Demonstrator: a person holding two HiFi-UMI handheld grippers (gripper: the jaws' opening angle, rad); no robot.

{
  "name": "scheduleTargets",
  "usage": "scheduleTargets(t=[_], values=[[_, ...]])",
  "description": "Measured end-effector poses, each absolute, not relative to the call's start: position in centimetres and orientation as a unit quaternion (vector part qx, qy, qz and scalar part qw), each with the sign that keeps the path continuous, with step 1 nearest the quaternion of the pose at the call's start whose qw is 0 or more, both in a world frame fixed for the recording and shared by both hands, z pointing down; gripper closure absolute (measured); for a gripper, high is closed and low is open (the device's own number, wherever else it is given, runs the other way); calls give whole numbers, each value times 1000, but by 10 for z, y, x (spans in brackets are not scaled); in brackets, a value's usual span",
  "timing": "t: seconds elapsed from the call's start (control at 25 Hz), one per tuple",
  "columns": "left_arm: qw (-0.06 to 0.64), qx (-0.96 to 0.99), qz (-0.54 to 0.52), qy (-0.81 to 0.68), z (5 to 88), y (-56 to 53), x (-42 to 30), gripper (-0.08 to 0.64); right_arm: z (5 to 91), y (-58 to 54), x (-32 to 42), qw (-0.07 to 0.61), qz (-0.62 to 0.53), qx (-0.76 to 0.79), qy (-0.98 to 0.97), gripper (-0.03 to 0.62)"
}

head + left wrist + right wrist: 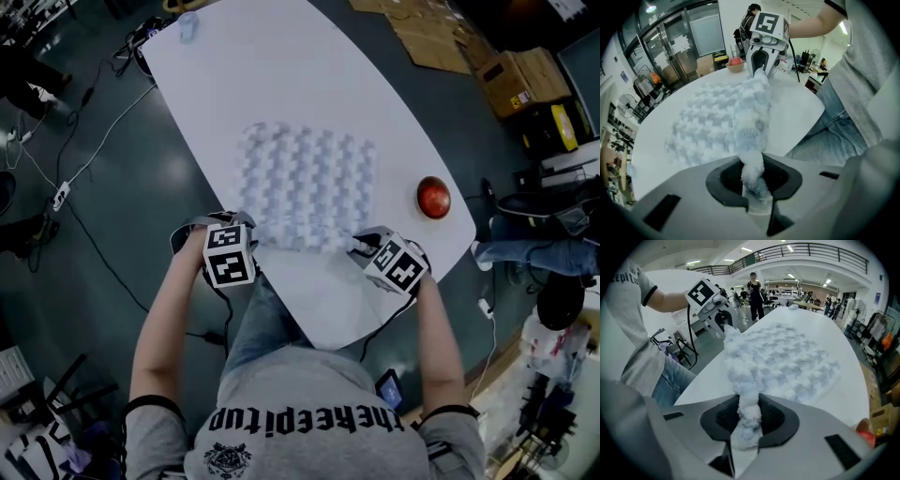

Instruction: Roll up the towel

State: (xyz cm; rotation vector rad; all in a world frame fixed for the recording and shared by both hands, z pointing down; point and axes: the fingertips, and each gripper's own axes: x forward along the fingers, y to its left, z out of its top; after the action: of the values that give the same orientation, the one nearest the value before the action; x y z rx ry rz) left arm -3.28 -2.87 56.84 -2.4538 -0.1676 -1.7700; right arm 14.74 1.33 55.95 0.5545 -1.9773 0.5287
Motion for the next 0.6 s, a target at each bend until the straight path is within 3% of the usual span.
scheduleTargets(t=[0.6], values=[[106,-796,-595,-28,571,-97,-9,465,556,-54,171,483,176,318,-797,489]])
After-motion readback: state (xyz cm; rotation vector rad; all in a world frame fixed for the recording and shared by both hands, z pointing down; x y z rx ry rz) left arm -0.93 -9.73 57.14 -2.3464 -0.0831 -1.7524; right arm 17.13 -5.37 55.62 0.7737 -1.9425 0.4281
